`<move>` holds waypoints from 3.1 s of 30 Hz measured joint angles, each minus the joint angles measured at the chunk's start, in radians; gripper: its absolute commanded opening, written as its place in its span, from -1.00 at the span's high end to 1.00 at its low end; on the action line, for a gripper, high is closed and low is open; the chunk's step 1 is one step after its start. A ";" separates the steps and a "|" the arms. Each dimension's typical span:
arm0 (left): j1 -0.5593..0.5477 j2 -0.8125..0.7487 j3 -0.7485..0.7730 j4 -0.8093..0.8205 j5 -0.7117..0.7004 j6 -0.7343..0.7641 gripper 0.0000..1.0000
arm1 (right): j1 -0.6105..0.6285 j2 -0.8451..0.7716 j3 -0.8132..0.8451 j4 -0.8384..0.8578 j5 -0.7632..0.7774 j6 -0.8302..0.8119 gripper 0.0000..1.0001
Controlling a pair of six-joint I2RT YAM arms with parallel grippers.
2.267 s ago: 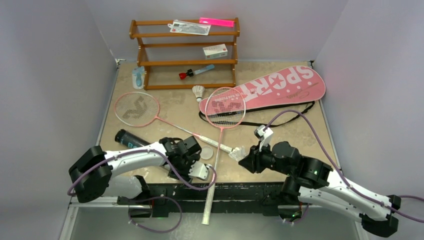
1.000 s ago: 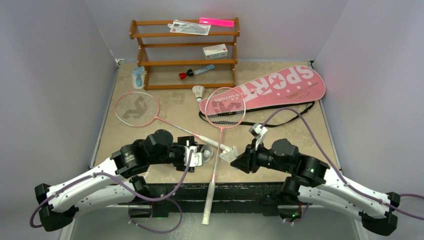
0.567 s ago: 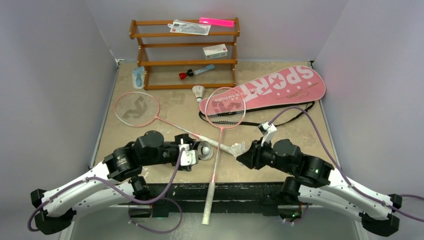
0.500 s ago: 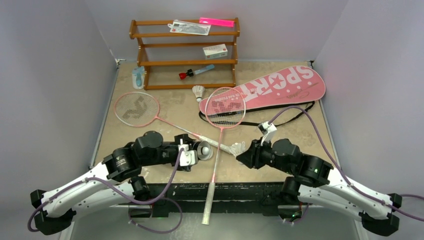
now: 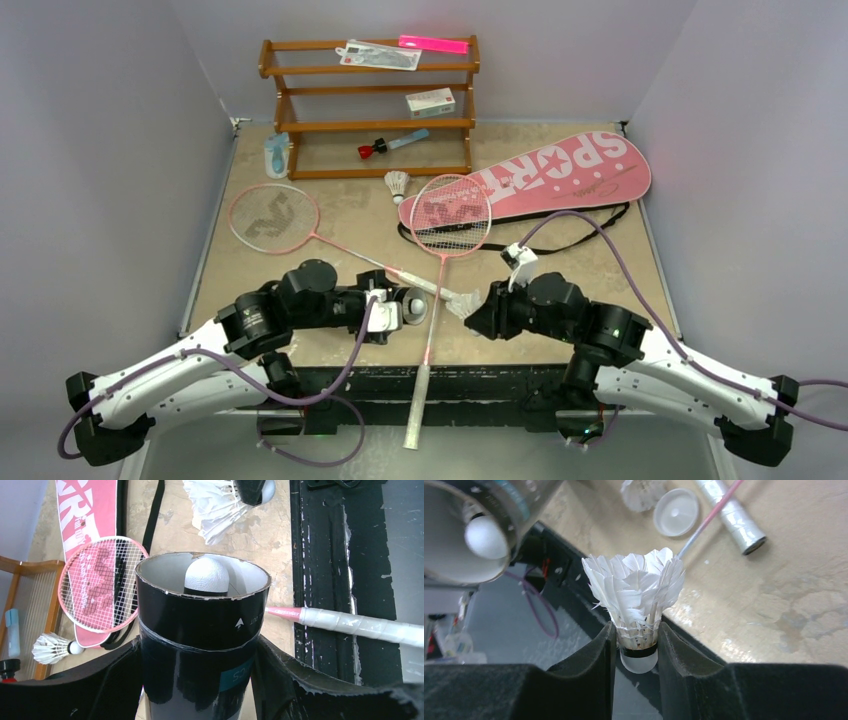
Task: Pack up the badminton gear
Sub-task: Place the shuttlecock at the shuttle tube.
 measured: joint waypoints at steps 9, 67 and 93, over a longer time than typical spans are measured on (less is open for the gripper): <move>0.000 0.021 -0.015 -0.013 0.049 0.002 0.32 | 0.000 0.045 0.131 -0.001 -0.185 -0.090 0.36; 0.080 0.065 -0.015 -0.056 0.237 0.045 0.28 | 0.000 0.256 0.200 0.032 -0.502 -0.243 0.35; 0.087 0.076 -0.015 -0.102 0.335 0.090 0.28 | 0.000 0.241 0.223 -0.032 -0.528 -0.213 0.49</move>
